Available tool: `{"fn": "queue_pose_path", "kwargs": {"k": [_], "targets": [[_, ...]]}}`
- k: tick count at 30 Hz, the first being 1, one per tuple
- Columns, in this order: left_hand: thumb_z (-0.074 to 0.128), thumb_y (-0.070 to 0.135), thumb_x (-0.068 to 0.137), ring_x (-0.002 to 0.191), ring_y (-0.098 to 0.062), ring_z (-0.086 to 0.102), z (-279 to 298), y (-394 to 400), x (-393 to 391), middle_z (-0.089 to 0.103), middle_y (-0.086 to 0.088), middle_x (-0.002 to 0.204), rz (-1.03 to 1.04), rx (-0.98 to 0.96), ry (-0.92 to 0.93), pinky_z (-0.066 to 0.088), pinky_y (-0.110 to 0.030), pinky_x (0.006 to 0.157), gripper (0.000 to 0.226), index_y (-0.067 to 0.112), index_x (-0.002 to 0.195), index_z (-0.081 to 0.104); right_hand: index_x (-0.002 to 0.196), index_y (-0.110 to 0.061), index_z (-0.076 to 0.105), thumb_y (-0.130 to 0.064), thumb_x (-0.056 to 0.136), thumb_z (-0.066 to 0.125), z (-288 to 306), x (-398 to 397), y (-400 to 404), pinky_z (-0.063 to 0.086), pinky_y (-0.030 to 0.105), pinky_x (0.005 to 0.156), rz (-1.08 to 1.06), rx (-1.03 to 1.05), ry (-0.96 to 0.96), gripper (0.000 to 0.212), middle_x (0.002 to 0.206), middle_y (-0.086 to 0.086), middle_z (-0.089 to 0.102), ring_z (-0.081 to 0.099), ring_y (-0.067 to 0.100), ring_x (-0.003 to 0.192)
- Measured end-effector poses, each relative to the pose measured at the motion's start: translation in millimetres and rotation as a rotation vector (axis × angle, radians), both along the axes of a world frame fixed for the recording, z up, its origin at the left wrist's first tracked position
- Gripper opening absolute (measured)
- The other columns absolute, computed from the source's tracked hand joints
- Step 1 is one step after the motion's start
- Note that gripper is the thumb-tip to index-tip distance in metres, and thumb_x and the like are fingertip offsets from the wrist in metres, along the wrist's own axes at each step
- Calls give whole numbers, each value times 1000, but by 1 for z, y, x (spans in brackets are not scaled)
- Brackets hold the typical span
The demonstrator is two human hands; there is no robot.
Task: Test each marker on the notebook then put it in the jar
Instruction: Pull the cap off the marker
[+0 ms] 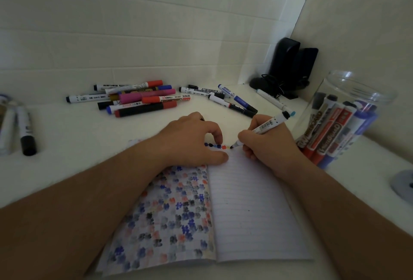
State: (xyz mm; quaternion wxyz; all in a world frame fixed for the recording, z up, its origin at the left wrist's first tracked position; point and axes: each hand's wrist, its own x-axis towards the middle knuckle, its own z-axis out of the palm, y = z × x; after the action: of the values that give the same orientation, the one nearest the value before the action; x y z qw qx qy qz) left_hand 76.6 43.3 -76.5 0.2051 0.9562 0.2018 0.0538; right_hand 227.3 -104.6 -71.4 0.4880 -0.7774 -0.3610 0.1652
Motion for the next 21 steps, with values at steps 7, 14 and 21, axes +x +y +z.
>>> {"fn": "queue_pose_path", "kwargs": {"k": [7,14,21], "targets": [[67,74,74,103,-12,50,1,-1,0,43,13,110,5,-2,-2,49,-39,93,38,55,104,57,71,-13,47,-6,81,71,1,0,1,49,28,48,-39,-8,-33,26,61,11,59,57,18,50],[67,75,74,103,-13,50,1,0,0,44,13,111,0,-3,-5,49,-38,91,38,55,105,57,72,-11,52,-5,87,70,-1,3,-1,50,28,48,-15,39,30,24,59,10,65,60,18,48],[68,72,76,100,-11,50,1,-1,-1,43,13,109,-5,-3,-17,49,-37,90,35,54,104,57,75,-8,52,-4,84,71,-2,0,-1,48,23,47,6,3,-35,22,63,15,61,58,17,49]]}}
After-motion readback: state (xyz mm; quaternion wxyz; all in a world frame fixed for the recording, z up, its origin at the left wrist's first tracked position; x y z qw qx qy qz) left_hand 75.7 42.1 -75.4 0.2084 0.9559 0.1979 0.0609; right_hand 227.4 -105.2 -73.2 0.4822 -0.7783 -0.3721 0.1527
